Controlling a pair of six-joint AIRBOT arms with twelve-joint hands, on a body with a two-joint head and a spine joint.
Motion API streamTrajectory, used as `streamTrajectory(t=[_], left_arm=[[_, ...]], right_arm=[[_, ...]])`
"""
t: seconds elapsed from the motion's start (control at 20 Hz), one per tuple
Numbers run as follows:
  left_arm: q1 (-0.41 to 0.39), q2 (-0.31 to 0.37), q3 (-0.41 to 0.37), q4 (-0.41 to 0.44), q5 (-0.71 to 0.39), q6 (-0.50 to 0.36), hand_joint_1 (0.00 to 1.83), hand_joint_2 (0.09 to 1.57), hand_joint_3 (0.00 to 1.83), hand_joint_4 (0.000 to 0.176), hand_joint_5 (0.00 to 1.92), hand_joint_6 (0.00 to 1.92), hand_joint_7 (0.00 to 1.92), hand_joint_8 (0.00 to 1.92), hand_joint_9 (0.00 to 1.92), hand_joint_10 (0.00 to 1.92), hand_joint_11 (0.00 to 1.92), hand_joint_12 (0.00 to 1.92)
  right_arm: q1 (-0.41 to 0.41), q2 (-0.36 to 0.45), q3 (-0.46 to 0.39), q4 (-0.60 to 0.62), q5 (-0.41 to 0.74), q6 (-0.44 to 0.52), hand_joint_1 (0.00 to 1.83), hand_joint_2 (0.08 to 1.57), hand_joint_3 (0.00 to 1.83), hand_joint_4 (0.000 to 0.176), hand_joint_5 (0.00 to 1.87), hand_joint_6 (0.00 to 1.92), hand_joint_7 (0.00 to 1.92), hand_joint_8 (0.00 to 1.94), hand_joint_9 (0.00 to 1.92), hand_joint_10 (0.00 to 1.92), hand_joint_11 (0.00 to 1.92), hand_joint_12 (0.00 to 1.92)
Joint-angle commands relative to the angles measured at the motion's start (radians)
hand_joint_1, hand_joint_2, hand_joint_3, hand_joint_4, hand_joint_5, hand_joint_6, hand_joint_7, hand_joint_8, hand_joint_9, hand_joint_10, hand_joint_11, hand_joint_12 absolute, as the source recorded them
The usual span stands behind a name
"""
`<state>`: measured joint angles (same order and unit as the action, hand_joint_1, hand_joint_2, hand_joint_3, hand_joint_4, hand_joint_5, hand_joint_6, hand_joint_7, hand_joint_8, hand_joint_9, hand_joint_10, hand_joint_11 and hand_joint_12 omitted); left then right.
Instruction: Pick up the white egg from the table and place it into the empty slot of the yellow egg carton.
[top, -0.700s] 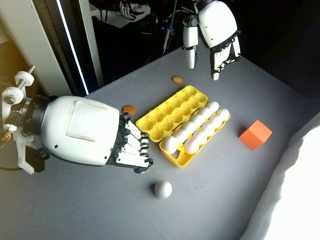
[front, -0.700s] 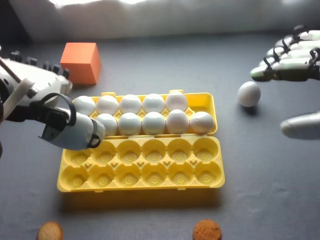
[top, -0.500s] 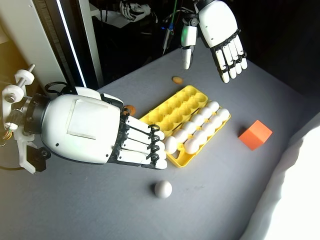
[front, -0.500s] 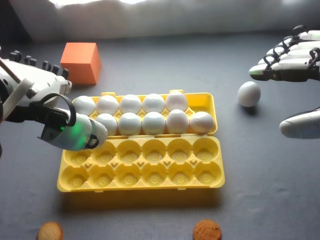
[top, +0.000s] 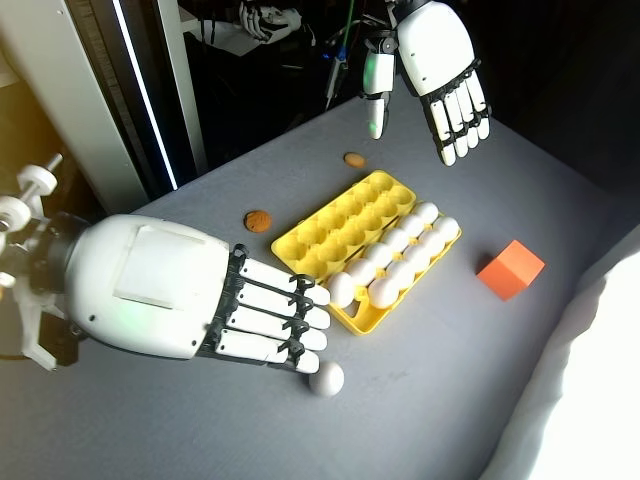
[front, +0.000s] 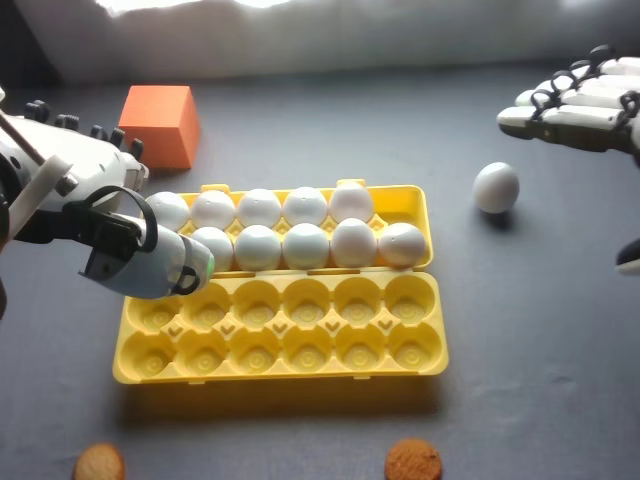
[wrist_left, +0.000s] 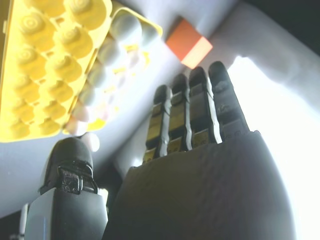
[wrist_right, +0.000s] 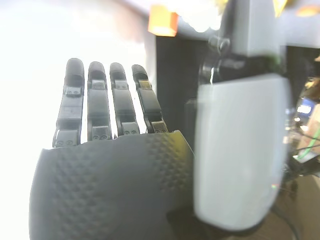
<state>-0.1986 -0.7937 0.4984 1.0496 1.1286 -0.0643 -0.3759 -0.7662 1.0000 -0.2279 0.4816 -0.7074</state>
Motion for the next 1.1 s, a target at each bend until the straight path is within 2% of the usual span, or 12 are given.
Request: streamTrajectory(t=[0.0, 0.2, 0.35, 0.4, 0.45, 0.55, 0.6, 0.75, 0.85, 0.95, 1.05], left_arm=[[-0.012, 0.012, -0.002, 0.084, 0.010, 0.006, 0.00, 1.20, 0.00, 0.000, 0.12, 0.00, 0.13, 0.00, 0.08, 0.00, 0.00, 0.16], [-0.012, 0.012, -0.002, 0.084, 0.010, 0.006, 0.00, 1.20, 0.00, 0.000, 0.15, 0.01, 0.15, 0.01, 0.10, 0.01, 0.00, 0.19], [-0.012, 0.012, -0.002, 0.084, 0.010, 0.006, 0.00, 1.20, 0.00, 0.000, 0.16, 0.00, 0.15, 0.00, 0.10, 0.00, 0.00, 0.21], [-0.012, 0.012, -0.002, 0.084, 0.010, 0.006, 0.00, 1.20, 0.00, 0.000, 0.16, 0.00, 0.16, 0.01, 0.11, 0.00, 0.00, 0.22], [-0.012, 0.012, -0.002, 0.084, 0.010, 0.006, 0.00, 1.20, 0.00, 0.000, 0.15, 0.00, 0.17, 0.00, 0.11, 0.00, 0.00, 0.21], [-0.012, 0.012, -0.002, 0.084, 0.010, 0.006, 0.00, 1.20, 0.00, 0.000, 0.15, 0.00, 0.18, 0.00, 0.13, 0.00, 0.00, 0.22], [-0.012, 0.012, -0.002, 0.084, 0.010, 0.006, 0.00, 1.20, 0.00, 0.000, 0.16, 0.00, 0.19, 0.00, 0.14, 0.01, 0.00, 0.25], [-0.012, 0.012, -0.002, 0.084, 0.010, 0.006, 0.00, 1.21, 0.00, 0.000, 0.16, 0.00, 0.18, 0.00, 0.13, 0.00, 0.00, 0.24], [-0.012, 0.012, -0.002, 0.084, 0.011, 0.006, 0.00, 1.22, 0.00, 0.000, 0.23, 0.00, 0.23, 0.00, 0.18, 0.00, 0.00, 0.36], [-0.012, 0.012, -0.002, 0.084, 0.011, 0.006, 0.00, 1.23, 0.00, 0.000, 0.22, 0.00, 0.23, 0.00, 0.16, 0.00, 0.00, 0.30], [-0.012, 0.012, -0.002, 0.084, 0.011, 0.006, 0.00, 1.23, 0.00, 0.000, 0.24, 0.00, 0.25, 0.00, 0.18, 0.00, 0.00, 0.34]], right_arm=[[0.002, -0.003, 0.024, 0.046, 0.087, 0.001, 1.21, 0.93, 0.01, 0.000, 0.11, 0.01, 0.04, 0.00, 0.04, 0.00, 0.00, 0.24], [-0.015, -0.065, 0.114, 0.099, 0.052, 0.013, 1.19, 0.93, 0.00, 0.000, 0.22, 0.02, 0.16, 0.01, 0.13, 0.02, 0.00, 0.52], [-0.015, -0.106, 0.173, 0.099, 0.056, 0.039, 1.19, 0.97, 0.01, 0.000, 0.29, 0.02, 0.24, 0.02, 0.19, 0.03, 0.00, 0.59], [-0.014, -0.122, 0.194, 0.099, 0.056, 0.057, 1.23, 0.95, 0.00, 0.000, 0.35, 0.04, 0.30, 0.03, 0.23, 0.05, 0.00, 0.71], [-0.014, -0.144, 0.224, 0.099, 0.056, 0.081, 1.12, 1.01, 0.02, 0.000, 0.25, 0.01, 0.23, 0.01, 0.18, 0.02, 0.00, 0.58], [-0.011, -0.175, 0.260, 0.099, 0.056, 0.107, 1.19, 1.00, 0.01, 0.000, 0.28, 0.02, 0.27, 0.01, 0.21, 0.03, 0.00, 0.64], [-0.007, -0.190, 0.277, 0.099, 0.056, 0.111, 1.22, 1.00, 0.00, 0.000, 0.34, 0.03, 0.32, 0.02, 0.25, 0.04, 0.00, 0.75], [0.008, -0.225, 0.305, 0.099, 0.056, 0.113, 1.22, 1.01, 0.00, 0.000, 0.35, 0.02, 0.34, 0.02, 0.27, 0.04, 0.00, 0.79], [0.016, -0.243, 0.314, 0.099, 0.056, 0.113, 1.22, 1.00, 0.00, 0.000, 0.36, 0.02, 0.38, 0.02, 0.31, 0.05, 0.00, 0.87], [0.017, -0.265, 0.331, 0.099, 0.055, 0.113, 1.22, 1.00, 0.00, 0.000, 0.40, 0.03, 0.43, 0.03, 0.36, 0.06, 0.00, 0.97], [0.021, -0.290, 0.355, 0.106, 0.041, 0.113, 1.18, 1.00, 0.00, 0.000, 0.42, 0.03, 0.46, 0.03, 0.38, 0.06, 0.00, 1.00]])
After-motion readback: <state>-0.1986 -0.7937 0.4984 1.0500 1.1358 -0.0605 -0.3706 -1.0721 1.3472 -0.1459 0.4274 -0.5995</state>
